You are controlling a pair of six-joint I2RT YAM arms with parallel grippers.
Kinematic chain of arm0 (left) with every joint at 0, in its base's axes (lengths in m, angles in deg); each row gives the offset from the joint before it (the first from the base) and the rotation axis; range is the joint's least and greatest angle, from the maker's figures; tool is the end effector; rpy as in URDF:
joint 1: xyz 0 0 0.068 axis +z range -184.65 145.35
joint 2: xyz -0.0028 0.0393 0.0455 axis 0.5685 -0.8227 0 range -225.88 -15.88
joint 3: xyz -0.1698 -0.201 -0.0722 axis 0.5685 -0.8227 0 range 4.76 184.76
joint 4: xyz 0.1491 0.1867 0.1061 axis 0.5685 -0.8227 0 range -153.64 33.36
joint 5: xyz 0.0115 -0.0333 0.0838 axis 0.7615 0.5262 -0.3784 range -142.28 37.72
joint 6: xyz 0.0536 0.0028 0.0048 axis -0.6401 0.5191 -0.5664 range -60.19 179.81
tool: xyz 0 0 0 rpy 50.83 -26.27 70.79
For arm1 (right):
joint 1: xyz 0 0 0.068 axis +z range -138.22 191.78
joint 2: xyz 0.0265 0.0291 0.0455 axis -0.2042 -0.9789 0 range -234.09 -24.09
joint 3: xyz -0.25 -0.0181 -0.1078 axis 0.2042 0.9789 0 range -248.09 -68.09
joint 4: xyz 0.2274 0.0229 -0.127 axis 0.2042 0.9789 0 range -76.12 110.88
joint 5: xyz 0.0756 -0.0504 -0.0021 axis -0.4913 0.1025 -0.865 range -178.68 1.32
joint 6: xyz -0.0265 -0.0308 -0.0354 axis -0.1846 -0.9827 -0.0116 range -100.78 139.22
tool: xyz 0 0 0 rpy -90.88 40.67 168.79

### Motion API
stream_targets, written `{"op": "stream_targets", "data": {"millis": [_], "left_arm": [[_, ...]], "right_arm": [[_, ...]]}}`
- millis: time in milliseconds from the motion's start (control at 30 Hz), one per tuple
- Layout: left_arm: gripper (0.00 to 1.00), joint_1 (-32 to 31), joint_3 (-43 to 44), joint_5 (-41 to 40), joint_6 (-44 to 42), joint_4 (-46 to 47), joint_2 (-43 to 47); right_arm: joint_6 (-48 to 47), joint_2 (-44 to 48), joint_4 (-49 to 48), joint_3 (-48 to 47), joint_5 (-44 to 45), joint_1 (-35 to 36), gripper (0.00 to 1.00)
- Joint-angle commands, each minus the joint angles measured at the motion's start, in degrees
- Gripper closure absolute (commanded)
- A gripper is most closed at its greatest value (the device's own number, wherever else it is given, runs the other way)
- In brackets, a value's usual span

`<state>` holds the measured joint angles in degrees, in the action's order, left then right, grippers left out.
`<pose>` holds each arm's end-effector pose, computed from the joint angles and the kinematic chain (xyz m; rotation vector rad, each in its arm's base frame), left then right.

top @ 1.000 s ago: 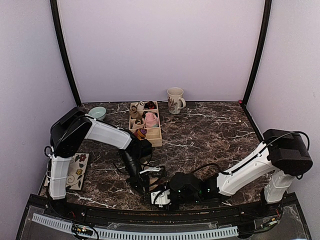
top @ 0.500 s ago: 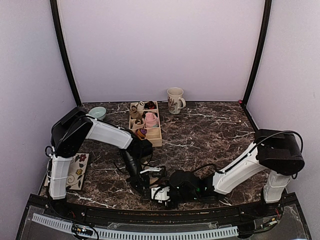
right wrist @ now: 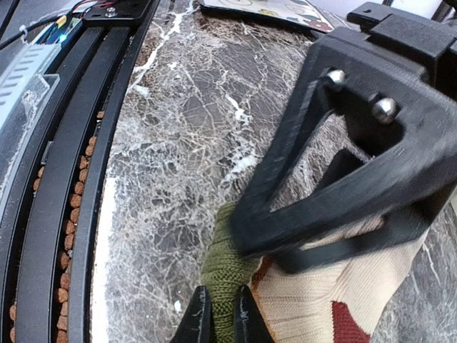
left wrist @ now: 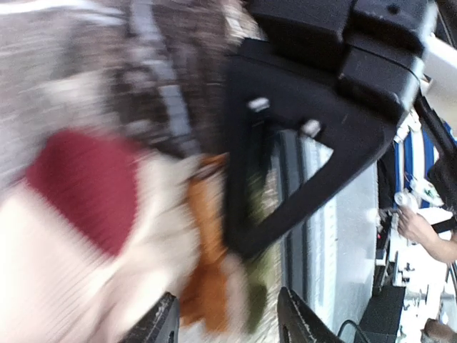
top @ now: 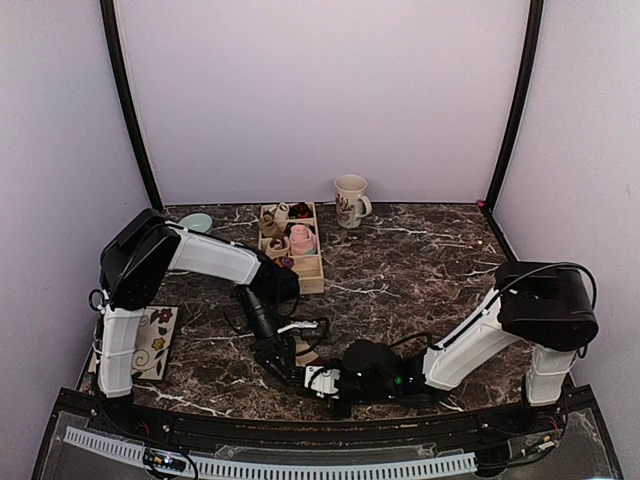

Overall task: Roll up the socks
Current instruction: Pick up the sock from the center of the board.

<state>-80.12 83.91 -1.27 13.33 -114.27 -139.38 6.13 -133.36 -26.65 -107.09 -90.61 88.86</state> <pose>0.2347 -0.2782 0.1110 -1.8261 -1.9504 1.2754 0.0752 0.3331 0.0981 -1.5513 1.5170 0.6983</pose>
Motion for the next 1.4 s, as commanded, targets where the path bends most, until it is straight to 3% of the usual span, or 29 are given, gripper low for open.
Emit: {"op": "stream_targets", "data": {"millis": [0,400,633,767,867,1000,1200,1367], "left_arm": [[0.49,6.2,2.9,-11.3,1.1,2.7,0.9],[0.51,8.7,12.2,-16.0,7.5,9.8,-2.2],[0.55,8.5,15.6,-15.6,10.5,13.7,-3.1],[0.73,7.7,15.3,-16.6,11.3,17.9,-3.7],[0.80,7.5,16.7,-15.0,11.3,18.8,-4.5],[1.00,7.4,19.4,-15.1,11.1,18.7,-5.6],[0.98,7.5,20.6,-18.3,12.0,20.7,-3.6],[0.71,8.6,19.4,-17.6,12.1,18.3,0.9]], "right_arm": [[7.1,-2.1,6.3,4.6,-1.0,-0.7,1.00],[13.7,-2.6,11.7,3.7,-1.3,-4.4,1.00],[12.2,-2.6,16.9,2.8,-1.6,-7.1,1.00],[9.8,-2.4,20.5,1.1,-2.1,-9.6,1.00],[8.2,-2.3,22.5,0.0,-2.5,-11.6,1.00],[5.6,-2.9,24.8,-1.4,-3.4,-13.7,1.00],[4.2,-4.2,27.6,-2.7,-6.8,-16.6,1.00],[6.6,-4.6,26.4,-1.2,-10.6,-17.3,1.00]]}}
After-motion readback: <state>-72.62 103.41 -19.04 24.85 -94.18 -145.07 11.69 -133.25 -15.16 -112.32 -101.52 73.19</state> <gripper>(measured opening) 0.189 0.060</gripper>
